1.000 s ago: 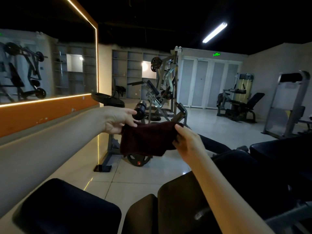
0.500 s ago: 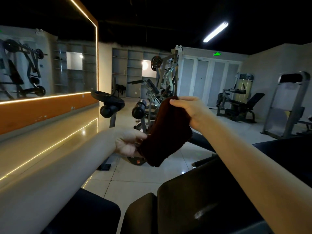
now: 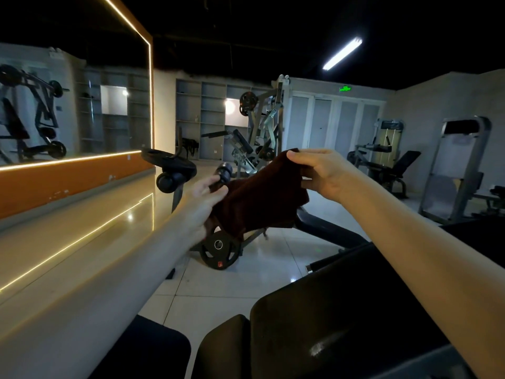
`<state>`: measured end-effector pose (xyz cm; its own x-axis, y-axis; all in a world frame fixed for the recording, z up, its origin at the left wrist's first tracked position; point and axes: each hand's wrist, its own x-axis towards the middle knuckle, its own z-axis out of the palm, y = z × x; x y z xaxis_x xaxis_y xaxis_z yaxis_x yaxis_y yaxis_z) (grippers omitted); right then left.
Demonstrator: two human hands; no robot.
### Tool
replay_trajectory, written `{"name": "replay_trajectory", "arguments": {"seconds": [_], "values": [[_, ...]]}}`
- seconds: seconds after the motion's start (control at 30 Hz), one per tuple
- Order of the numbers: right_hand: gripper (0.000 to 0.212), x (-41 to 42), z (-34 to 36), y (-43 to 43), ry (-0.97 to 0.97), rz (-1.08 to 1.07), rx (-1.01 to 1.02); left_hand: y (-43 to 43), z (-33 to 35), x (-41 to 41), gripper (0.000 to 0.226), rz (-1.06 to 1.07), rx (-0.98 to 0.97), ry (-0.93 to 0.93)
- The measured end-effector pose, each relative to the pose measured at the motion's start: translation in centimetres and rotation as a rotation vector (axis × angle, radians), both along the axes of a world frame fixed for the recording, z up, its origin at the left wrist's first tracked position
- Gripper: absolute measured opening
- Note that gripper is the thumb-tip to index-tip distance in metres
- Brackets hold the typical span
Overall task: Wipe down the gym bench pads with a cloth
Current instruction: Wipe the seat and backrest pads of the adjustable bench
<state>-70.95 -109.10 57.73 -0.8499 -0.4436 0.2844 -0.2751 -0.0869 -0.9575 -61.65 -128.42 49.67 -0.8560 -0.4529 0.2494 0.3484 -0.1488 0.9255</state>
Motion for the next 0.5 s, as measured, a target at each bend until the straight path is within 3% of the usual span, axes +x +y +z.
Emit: {"name": "replay_trajectory", "arguments": {"seconds": [0.2, 0.37, 0.5], "values": [[0.011, -0.9, -0.7, 1.9, 0.091, -0.078, 0.042, -1.4, 1.1, -0.3, 0.031, 0.120, -0.390, 0.090], [0.015, -1.2, -1.5, 3.3, 0.169, -0.082, 0.097, -2.0, 2.2, -0.9, 0.023, 0.274, -0.831, 0.032], [0.019, -1.4, -2.2, 5.0, 0.146, -0.064, 0.140, -1.3, 2.6, -1.1, 0.014, 0.139, -1.004, -0.110]]}}
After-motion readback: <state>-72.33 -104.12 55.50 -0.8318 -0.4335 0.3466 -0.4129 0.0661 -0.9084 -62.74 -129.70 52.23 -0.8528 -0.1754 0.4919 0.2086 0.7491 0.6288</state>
